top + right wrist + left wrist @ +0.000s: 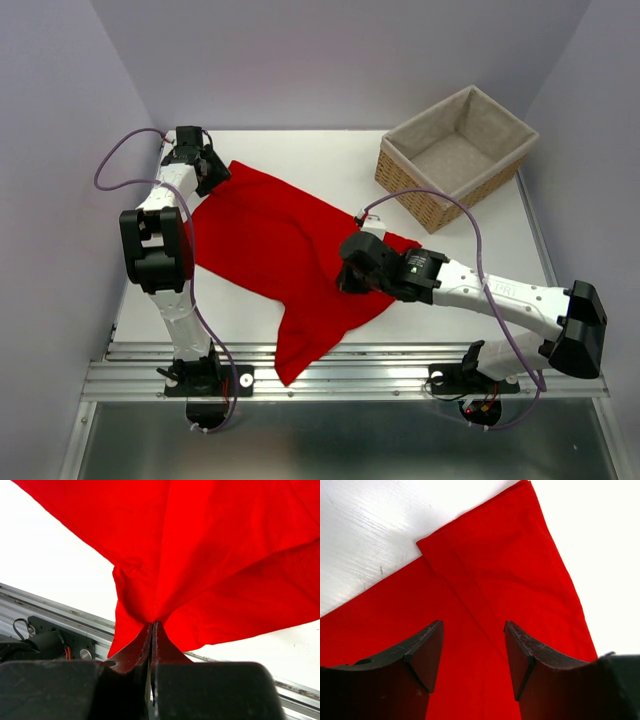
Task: Roll the t-shirts
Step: Fold the T-shirt at the center of the board.
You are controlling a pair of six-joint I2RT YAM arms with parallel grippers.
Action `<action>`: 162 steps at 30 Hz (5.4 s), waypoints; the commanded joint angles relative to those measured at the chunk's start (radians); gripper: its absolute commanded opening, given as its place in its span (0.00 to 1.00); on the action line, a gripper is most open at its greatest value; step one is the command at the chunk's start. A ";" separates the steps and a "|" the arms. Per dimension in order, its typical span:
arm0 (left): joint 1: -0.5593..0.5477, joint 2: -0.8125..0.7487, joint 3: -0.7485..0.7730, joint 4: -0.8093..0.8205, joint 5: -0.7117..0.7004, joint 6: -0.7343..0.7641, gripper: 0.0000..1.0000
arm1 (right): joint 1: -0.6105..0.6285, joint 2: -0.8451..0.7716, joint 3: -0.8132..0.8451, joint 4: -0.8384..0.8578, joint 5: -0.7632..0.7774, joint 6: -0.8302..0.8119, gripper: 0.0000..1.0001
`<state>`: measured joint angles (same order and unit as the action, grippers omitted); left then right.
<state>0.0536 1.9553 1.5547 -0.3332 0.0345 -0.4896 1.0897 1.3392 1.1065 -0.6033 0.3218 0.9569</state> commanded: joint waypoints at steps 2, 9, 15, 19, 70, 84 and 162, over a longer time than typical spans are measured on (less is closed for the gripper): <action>-0.005 0.004 0.051 -0.001 0.005 0.011 0.62 | 0.022 -0.038 0.056 -0.003 0.019 -0.006 0.01; -0.006 0.004 0.054 -0.006 0.005 0.011 0.62 | 0.022 -0.043 0.067 0.005 0.016 -0.012 0.01; -0.009 0.005 0.056 -0.006 0.005 0.013 0.63 | 0.022 -0.058 0.029 0.005 0.005 0.011 0.01; -0.014 0.007 0.053 -0.006 0.007 0.016 0.62 | 0.033 -0.067 -0.043 0.010 -0.038 0.043 0.03; -0.104 0.333 0.333 -0.161 0.051 0.126 0.63 | -0.677 0.479 -0.051 0.214 0.109 -0.225 0.24; -0.104 0.544 0.738 -0.293 0.117 0.138 0.62 | -0.663 0.416 0.064 0.203 0.201 -0.271 0.35; -0.107 -0.397 -0.222 -0.105 0.054 0.161 0.64 | 0.047 0.752 0.495 -0.095 0.385 -0.145 0.40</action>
<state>-0.0505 1.5974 1.3350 -0.4454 0.0799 -0.3408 1.1328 2.0552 1.5707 -0.7227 0.6720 0.7994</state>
